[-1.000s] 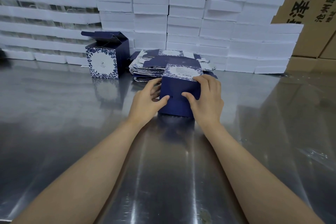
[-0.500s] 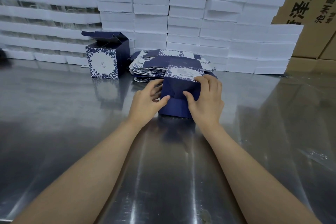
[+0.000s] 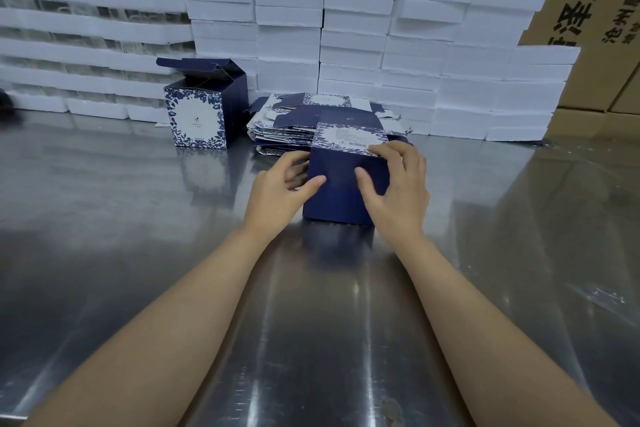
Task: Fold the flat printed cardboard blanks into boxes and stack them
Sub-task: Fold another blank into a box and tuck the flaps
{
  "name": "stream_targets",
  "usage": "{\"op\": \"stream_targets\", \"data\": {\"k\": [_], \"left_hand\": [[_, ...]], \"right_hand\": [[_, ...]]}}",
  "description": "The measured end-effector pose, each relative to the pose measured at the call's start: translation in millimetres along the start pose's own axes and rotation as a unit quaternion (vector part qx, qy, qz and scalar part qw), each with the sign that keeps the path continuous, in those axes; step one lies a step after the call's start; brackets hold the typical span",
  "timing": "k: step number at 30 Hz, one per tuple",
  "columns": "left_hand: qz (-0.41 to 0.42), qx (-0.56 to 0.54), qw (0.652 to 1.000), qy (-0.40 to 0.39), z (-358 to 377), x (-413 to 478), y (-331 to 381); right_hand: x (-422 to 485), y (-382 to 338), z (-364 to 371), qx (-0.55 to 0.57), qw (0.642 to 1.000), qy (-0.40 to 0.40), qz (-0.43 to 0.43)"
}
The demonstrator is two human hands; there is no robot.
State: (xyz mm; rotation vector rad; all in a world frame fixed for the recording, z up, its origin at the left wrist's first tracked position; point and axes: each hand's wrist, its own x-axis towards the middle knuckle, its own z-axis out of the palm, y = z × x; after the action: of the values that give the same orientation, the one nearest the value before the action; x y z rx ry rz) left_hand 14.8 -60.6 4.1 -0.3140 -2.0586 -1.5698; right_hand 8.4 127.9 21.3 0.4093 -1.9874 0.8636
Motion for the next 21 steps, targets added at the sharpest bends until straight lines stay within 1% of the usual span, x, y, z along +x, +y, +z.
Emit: {"op": "stream_targets", "data": {"k": [2, 3, 5, 7, 9, 11, 12, 13, 15, 16, 18, 20, 21], "left_hand": [[-0.034, -0.01, 0.999, 0.033, -0.3, 0.1, 2.6], [-0.054, -0.04, 0.996, 0.05, -0.2, 0.0, 4.0], [-0.08, -0.079, 0.991, 0.075, 0.9, -0.3, 7.4], [-0.101, -0.079, 0.989, 0.077, 1.6, 0.3, 8.7], [-0.116, -0.064, 0.989, 0.063, 1.2, -0.9, 6.8], [-0.104, -0.004, 0.994, 0.04, -0.2, -2.7, 5.0], [-0.089, 0.02, 0.995, 0.032, -1.4, -3.1, 4.5], [-0.074, 0.014, 0.997, 0.035, -2.6, -2.6, 5.2], [-0.059, -0.055, 0.996, 0.045, -3.9, 1.0, 5.0], [-0.05, -0.081, 0.994, 0.044, -4.2, 1.9, 4.8], [-0.023, -0.094, 0.995, 0.023, -4.5, 1.4, 5.5], [-0.024, -0.091, 0.996, -0.006, -1.4, 0.1, 4.1], [-0.037, -0.091, 0.995, -0.002, 0.2, -0.6, 4.1]], "right_hand": [[-2.0, 1.3, 0.1, 0.122, 0.992, 0.013, 0.038], [-3.0, 2.4, 1.4, 0.153, 0.986, 0.03, 0.054], [-4.0, 6.9, 5.4, 0.148, 0.985, 0.041, 0.079], [-4.0, 13.2, 8.6, 0.101, 0.99, 0.009, 0.093], [-4.4, 16.2, 9.2, 0.073, 0.993, -0.035, 0.086], [-5.3, 13.4, 7.6, 0.104, 0.99, -0.061, 0.069], [-5.1, 10.8, 6.3, 0.147, 0.985, -0.06, 0.065], [-4.7, 7.2, 4.5, 0.197, 0.977, -0.055, 0.064], [-3.0, 0.7, 1.3, 0.273, 0.959, -0.055, 0.06], [-2.4, -1.6, 0.5, 0.281, 0.957, -0.061, 0.047], [-2.9, -5.1, 3.2, 0.252, 0.963, -0.09, 0.018], [-6.5, -6.3, 8.2, 0.221, 0.968, -0.118, 0.029], [-8.2, -6.9, 9.6, 0.212, 0.969, -0.121, 0.045]]}}
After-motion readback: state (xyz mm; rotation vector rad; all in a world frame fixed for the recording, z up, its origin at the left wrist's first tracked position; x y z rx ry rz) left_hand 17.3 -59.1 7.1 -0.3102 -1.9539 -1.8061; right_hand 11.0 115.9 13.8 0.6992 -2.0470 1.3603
